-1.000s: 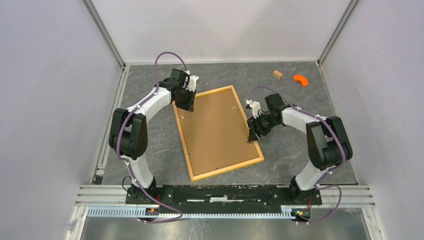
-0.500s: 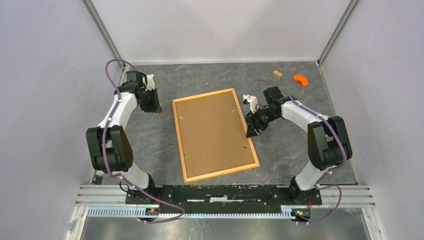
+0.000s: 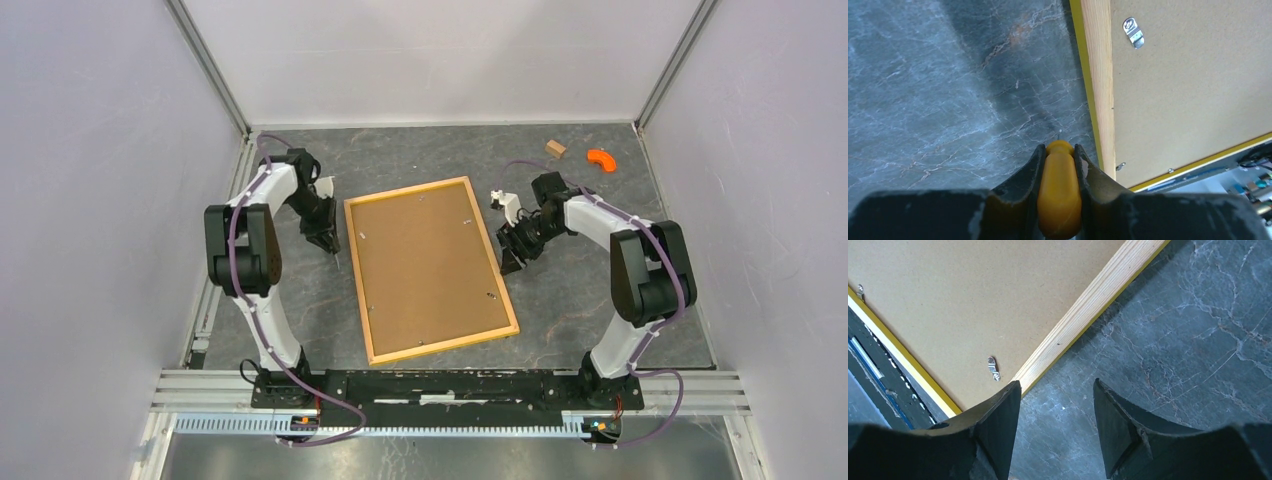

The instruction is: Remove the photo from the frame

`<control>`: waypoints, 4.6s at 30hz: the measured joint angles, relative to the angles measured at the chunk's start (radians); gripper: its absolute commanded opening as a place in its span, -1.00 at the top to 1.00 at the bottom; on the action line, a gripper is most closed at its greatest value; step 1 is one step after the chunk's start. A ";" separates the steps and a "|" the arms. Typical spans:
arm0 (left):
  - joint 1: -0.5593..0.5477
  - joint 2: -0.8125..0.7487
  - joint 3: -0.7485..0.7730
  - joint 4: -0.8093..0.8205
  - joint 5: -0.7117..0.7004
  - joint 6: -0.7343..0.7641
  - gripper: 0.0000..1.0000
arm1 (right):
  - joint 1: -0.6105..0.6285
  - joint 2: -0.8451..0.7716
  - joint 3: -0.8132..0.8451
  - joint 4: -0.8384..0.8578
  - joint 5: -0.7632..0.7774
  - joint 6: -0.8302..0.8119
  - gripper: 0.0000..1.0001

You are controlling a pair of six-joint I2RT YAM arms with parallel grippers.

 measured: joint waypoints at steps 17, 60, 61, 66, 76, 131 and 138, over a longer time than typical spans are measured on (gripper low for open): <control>-0.027 0.193 0.089 -0.001 0.106 -0.013 0.96 | 0.000 0.029 -0.031 0.004 0.002 0.001 -0.21; -0.157 -0.466 -0.117 0.613 0.402 -0.404 0.95 | 0.380 -0.077 0.369 0.492 -0.042 0.385 -0.53; -0.169 -0.466 -0.130 0.636 0.404 -0.426 0.96 | 0.397 -0.077 0.365 0.524 -0.038 0.399 -0.52; -0.211 -0.487 -0.185 0.729 0.426 -0.525 0.96 | 0.420 -0.075 0.349 0.579 -0.010 0.425 -0.33; -0.233 -0.518 -0.214 0.807 0.463 -0.581 0.74 | 0.434 -0.026 0.352 0.571 0.055 0.396 1.00; -0.226 -0.432 -0.040 0.140 0.417 -0.156 0.96 | 0.508 -0.109 0.216 0.341 0.122 -0.033 -0.55; -0.241 -0.443 -0.035 0.002 0.154 0.050 0.96 | 0.473 -0.227 -0.049 0.265 0.119 -0.080 -0.57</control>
